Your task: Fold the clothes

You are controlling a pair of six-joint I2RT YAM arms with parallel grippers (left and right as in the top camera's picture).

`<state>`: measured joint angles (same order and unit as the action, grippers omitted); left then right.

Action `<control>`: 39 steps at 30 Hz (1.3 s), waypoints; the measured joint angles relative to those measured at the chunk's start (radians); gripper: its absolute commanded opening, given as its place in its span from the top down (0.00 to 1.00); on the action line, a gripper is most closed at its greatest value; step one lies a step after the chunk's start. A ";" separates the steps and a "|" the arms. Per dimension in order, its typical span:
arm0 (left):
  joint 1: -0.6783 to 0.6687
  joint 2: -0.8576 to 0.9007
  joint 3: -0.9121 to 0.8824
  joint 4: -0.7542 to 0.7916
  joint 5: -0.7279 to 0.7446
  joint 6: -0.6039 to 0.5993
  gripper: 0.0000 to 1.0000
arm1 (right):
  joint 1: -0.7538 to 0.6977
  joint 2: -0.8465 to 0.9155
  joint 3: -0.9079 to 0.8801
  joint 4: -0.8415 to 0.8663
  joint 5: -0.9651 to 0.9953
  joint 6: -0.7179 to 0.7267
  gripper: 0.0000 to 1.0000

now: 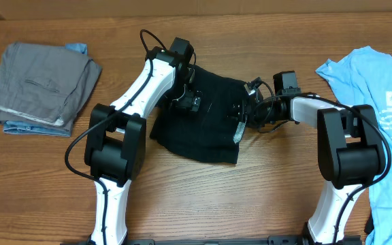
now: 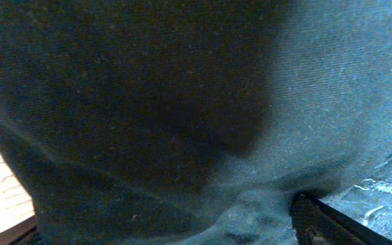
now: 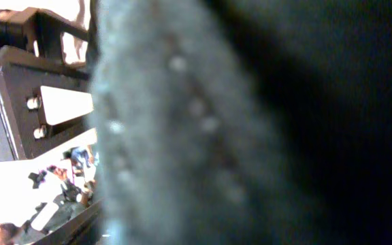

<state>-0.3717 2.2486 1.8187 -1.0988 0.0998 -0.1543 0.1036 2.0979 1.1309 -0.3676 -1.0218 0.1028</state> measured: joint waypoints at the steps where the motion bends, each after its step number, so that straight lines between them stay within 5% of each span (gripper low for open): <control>1: 0.000 0.000 0.000 0.000 0.000 0.001 0.07 | 0.000 0.000 0.000 -0.001 -0.002 0.001 0.21; 7: 0.000 0.000 0.000 0.000 0.030 0.026 0.07 | 0.024 -0.007 0.000 0.071 0.018 0.080 0.20; 10: 0.000 0.000 0.000 0.000 0.033 0.027 0.07 | 0.053 -0.007 -0.002 0.160 0.053 0.150 0.27; 11: 0.000 0.000 0.000 0.000 0.035 0.027 0.07 | 0.059 -0.007 -0.002 0.179 0.061 0.163 0.38; 12: 0.000 0.000 0.000 0.000 0.035 0.027 0.07 | 0.068 -0.007 -0.002 0.195 0.079 0.182 0.73; 14: 0.000 0.000 0.000 0.000 0.035 0.028 0.10 | 0.076 -0.004 -0.004 0.202 0.124 0.197 0.96; 20: 0.000 0.000 0.004 -0.013 0.034 0.042 0.13 | 0.066 0.005 -0.011 0.183 0.158 0.207 0.96; 25: 0.000 -0.057 0.146 -0.114 0.035 0.053 0.00 | 0.061 -0.098 -0.021 0.154 0.204 0.181 0.96; 30: 0.000 -0.381 0.291 -0.136 0.039 0.052 0.00 | 0.062 -0.278 -0.008 0.046 0.317 0.185 0.96; 39: 0.000 -0.822 0.330 -0.202 0.061 0.047 0.00 | 0.212 -0.307 0.104 0.033 0.385 0.240 0.96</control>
<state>-0.3717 1.4269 2.1487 -1.3006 0.1608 -0.1070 0.3161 1.7908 1.2350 -0.3344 -0.6369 0.3431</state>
